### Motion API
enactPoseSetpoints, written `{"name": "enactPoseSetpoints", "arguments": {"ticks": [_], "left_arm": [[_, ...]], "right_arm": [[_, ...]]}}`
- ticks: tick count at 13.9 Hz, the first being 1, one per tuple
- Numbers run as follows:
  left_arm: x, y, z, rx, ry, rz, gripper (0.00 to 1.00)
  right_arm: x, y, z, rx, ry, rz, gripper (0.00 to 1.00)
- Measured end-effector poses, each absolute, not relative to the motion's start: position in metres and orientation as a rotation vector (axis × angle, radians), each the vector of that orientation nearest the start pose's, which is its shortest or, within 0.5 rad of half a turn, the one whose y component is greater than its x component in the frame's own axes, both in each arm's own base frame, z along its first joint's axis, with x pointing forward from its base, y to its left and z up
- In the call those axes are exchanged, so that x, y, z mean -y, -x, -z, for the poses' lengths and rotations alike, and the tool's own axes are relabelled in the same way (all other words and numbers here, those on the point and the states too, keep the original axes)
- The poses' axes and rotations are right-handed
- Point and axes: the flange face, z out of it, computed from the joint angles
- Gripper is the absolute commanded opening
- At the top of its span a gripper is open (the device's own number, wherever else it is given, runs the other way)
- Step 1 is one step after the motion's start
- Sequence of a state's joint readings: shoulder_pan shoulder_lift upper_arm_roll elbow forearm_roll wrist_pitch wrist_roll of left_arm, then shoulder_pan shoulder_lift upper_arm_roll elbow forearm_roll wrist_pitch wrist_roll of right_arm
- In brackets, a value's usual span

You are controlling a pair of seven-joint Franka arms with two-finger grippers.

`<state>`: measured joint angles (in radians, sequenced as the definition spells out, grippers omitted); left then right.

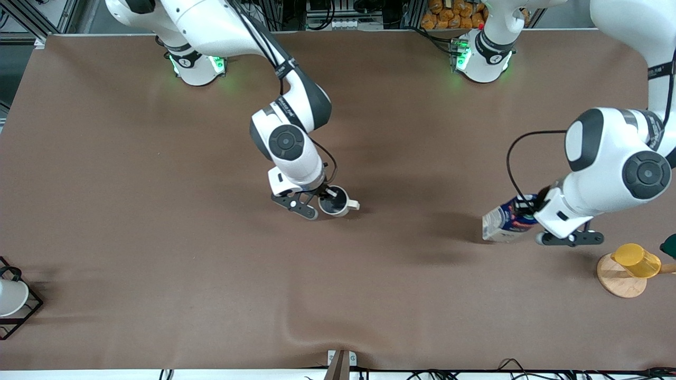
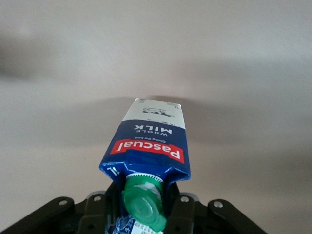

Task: Place milk next to cup
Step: 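Carry the mug and carton toward the table middle with both grippers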

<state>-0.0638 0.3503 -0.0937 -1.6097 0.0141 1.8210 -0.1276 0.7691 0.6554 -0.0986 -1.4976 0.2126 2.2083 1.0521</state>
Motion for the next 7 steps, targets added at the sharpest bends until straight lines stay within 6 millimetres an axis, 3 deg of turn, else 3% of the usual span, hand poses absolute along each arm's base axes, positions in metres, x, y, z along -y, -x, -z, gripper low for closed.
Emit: {"name": "enactPoseSetpoints", "arguments": {"ticks": [3,4,5,7], "left_arm": [[0.138,-0.623,-0.444,-0.14,3.14,-0.231,0.29],[0.156,-0.616,-0.45,-0.141,3.144,-0.23,0.29],[0.174,-0.61,-0.454,-0.122,3.149,-0.228,0.3],[0.215,-0.595,-0.458,-0.086,3.155,-0.245,0.3]], "right_arm": [[-0.471,-0.544,-0.283,-0.731,2.929,-0.066,0.01],[-0.473,-0.543,-0.28,-0.736,2.929,-0.065,0.24],[-0.474,-0.543,-0.277,-0.741,2.929,-0.065,0.71],[-0.473,-0.544,-0.274,-0.747,2.93,-0.063,0.83]]}}
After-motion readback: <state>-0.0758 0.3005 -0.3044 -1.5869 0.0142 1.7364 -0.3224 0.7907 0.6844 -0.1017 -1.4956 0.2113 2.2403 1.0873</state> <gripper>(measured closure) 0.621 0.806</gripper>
